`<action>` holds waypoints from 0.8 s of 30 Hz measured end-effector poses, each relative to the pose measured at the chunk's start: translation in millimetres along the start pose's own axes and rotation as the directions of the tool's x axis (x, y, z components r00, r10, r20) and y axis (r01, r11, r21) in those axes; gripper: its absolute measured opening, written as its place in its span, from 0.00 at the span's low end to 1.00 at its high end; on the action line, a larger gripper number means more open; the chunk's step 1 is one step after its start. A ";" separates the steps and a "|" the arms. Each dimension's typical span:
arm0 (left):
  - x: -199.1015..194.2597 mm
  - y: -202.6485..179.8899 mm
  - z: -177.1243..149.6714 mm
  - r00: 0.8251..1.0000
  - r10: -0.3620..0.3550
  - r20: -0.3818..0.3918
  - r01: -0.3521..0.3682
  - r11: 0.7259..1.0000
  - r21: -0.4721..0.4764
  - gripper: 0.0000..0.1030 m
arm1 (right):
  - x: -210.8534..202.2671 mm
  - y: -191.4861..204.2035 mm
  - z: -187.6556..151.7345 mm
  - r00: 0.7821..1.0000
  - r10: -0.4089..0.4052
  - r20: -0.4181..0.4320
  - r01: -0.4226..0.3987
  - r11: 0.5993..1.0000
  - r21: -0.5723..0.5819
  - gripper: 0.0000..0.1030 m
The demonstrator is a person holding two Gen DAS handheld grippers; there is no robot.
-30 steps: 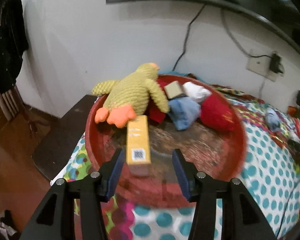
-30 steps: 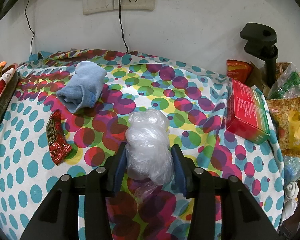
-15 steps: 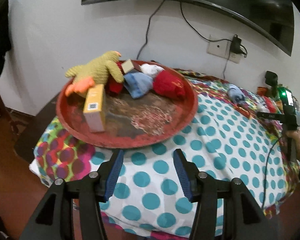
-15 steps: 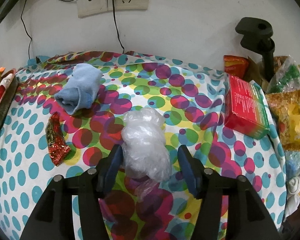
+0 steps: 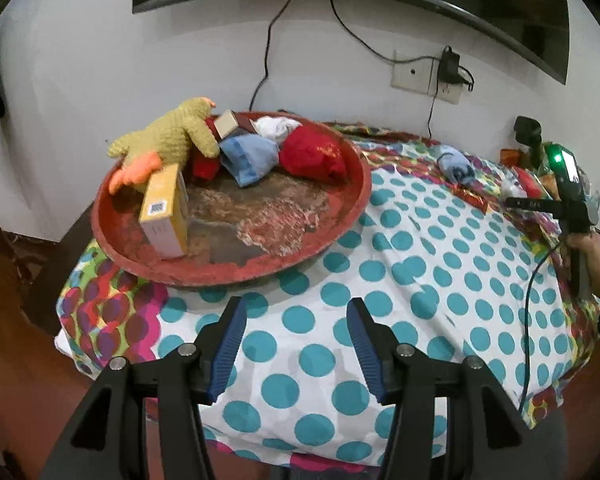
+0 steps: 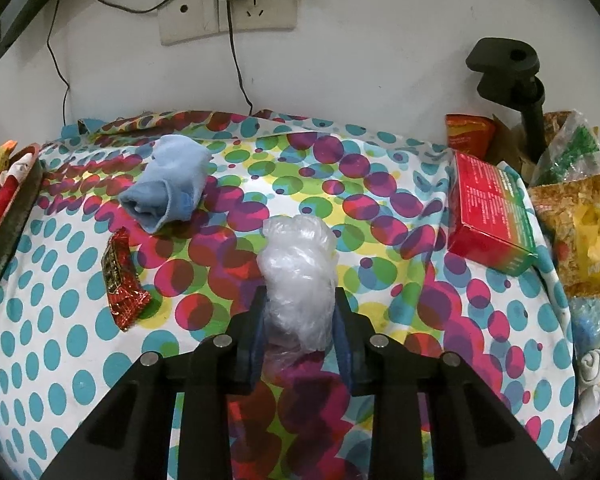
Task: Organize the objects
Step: 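Carry the clear plastic bag onto the red tray and open the right gripper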
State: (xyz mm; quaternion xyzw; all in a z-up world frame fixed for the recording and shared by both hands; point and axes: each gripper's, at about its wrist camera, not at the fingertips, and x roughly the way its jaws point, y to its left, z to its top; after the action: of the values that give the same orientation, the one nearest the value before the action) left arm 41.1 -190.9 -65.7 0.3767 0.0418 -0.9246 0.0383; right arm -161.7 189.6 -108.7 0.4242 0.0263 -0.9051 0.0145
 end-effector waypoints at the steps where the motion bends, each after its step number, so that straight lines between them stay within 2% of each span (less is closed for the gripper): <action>1: 0.6 0.2 -0.7 1.000 -0.005 -0.002 0.005 1.000 -0.004 0.52 | 0.4 0.3 0.2 1.000 -0.005 -0.002 0.005 1.000 -0.002 0.27; 7: 3.6 -4.4 -4.4 1.000 0.003 -0.015 -0.003 1.000 0.029 0.52 | 2.4 1.3 0.5 0.999 -0.028 -0.018 0.028 1.000 -0.011 0.27; 11: -2.5 -7.3 -4.4 1.000 0.013 0.015 -0.014 0.998 0.059 0.52 | 2.9 2.9 0.8 0.998 -0.064 -0.019 0.063 0.998 -0.021 0.27; 21: 10.8 2.5 -8.2 0.999 -0.008 -0.051 0.008 1.000 0.001 0.52 | 1.3 6.9 1.5 0.995 -0.094 -0.024 0.093 0.995 -0.041 0.27; 24: 12.2 0.7 -10.3 0.999 0.004 -0.051 -0.003 1.000 0.015 0.52 | 0.4 7.6 1.4 0.996 -0.093 -0.017 0.092 0.995 -0.046 0.26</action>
State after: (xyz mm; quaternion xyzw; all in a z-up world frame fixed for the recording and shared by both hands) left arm 39.7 -191.0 -81.6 0.4005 0.0352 -0.9149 0.0360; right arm -162.7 181.9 -108.3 0.4307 0.0666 -0.8999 -0.0179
